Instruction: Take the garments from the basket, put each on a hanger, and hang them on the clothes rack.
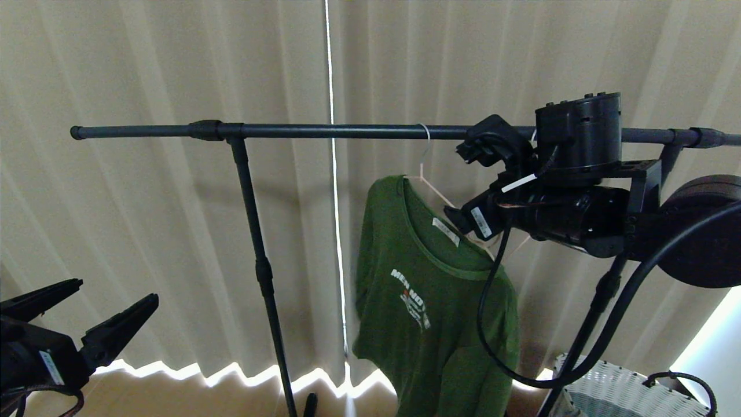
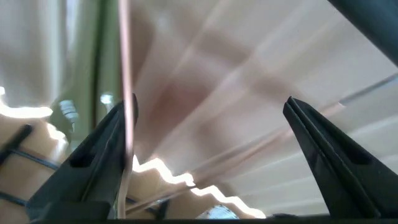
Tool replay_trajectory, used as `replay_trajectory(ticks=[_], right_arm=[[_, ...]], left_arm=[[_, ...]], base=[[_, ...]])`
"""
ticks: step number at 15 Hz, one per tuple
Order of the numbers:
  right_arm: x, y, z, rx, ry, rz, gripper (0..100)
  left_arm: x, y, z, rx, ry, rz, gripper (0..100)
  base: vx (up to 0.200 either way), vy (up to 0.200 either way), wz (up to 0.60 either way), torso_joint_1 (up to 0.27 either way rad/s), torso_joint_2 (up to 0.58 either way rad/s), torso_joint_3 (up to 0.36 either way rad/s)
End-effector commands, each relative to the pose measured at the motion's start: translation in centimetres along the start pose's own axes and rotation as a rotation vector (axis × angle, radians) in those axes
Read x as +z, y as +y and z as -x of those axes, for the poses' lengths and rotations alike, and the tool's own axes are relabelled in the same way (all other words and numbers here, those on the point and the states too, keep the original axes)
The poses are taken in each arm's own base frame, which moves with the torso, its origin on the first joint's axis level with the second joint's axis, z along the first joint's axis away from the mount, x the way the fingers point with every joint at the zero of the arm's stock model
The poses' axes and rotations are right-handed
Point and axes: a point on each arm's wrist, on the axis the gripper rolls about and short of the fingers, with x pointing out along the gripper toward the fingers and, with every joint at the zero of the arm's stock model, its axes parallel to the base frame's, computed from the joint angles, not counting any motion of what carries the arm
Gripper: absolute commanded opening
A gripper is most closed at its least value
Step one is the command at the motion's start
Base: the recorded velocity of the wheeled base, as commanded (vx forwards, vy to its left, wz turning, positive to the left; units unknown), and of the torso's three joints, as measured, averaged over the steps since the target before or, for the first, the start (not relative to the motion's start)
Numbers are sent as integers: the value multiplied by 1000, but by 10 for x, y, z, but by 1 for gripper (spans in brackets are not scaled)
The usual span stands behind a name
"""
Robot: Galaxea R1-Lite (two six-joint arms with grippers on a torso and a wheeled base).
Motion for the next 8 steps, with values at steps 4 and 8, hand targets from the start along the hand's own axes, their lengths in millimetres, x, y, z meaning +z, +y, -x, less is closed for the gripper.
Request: replay_trajectory(ticks=[4, 8], right_arm=[[3, 2, 6, 20, -21, -6, 100], [10, -10, 27, 19, -68, -50, 100]], left_arm=[[0, 0, 0, 0, 1, 0, 100], [-1, 0, -1, -2, 6, 0, 100]], base=[[0, 0, 0, 0, 0, 0], [0, 0, 0, 0, 0, 0]])
